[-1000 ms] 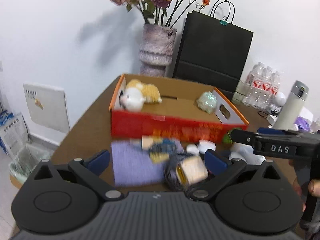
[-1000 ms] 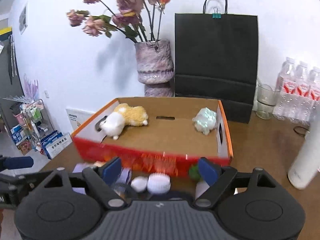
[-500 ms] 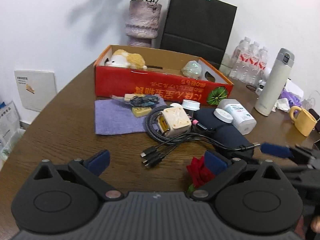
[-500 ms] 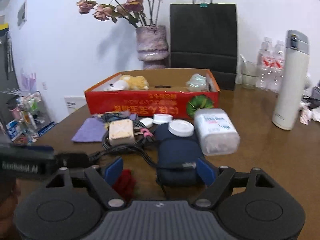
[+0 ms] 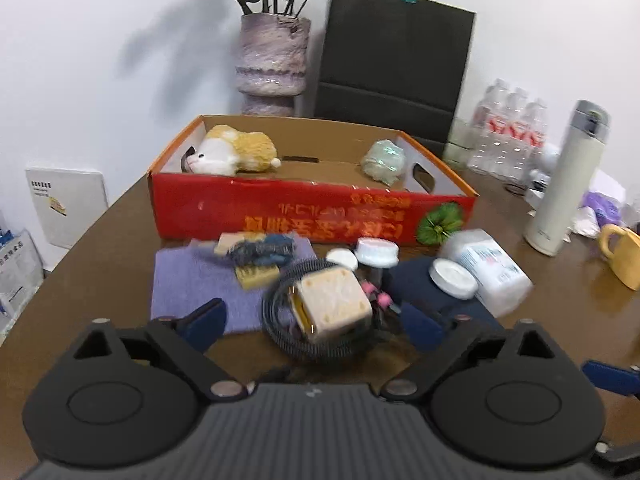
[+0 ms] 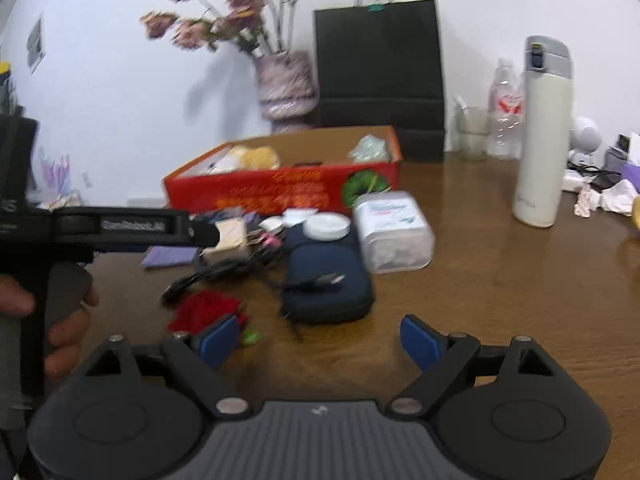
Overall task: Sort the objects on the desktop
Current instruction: 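Grasp the white plug adapter with the left gripper while the right grasps the white puck, then carry the adapter and puck into the box and open both grippers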
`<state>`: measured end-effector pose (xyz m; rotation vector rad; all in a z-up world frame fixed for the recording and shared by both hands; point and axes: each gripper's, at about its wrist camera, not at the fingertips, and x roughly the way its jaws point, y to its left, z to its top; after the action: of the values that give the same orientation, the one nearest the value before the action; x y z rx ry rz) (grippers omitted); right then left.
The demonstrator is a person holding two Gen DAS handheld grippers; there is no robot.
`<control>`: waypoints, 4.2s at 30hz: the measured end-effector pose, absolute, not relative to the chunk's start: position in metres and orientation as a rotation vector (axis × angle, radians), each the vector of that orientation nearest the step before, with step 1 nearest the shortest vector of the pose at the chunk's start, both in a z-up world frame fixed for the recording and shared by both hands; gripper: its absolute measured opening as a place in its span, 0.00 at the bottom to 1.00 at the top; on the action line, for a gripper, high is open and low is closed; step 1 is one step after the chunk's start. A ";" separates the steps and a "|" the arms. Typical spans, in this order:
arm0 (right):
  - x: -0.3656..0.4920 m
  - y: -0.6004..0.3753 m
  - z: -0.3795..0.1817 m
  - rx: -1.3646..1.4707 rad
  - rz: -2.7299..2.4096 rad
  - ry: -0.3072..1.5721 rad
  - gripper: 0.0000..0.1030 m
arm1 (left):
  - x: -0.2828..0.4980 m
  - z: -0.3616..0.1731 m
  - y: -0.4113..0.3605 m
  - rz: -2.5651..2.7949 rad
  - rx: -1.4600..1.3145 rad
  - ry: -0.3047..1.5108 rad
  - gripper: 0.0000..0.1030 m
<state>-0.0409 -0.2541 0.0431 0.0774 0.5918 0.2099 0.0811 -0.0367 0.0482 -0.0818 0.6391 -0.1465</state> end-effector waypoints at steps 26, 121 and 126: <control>0.087 -0.240 0.040 0.094 0.288 0.591 0.48 | 0.108 0.057 -0.026 -0.131 -0.210 0.701 0.54; 0.384 -0.227 0.117 0.178 0.225 0.998 0.59 | 0.381 0.115 -0.018 -0.083 0.012 0.998 0.35; 0.353 -0.225 0.141 0.105 0.198 1.001 0.73 | 0.344 0.141 -0.016 -0.067 0.024 0.962 0.82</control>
<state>0.3529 -0.2255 0.1415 0.1053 1.0011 0.1981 0.3442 -0.0162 0.1406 0.0241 0.9624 -0.0668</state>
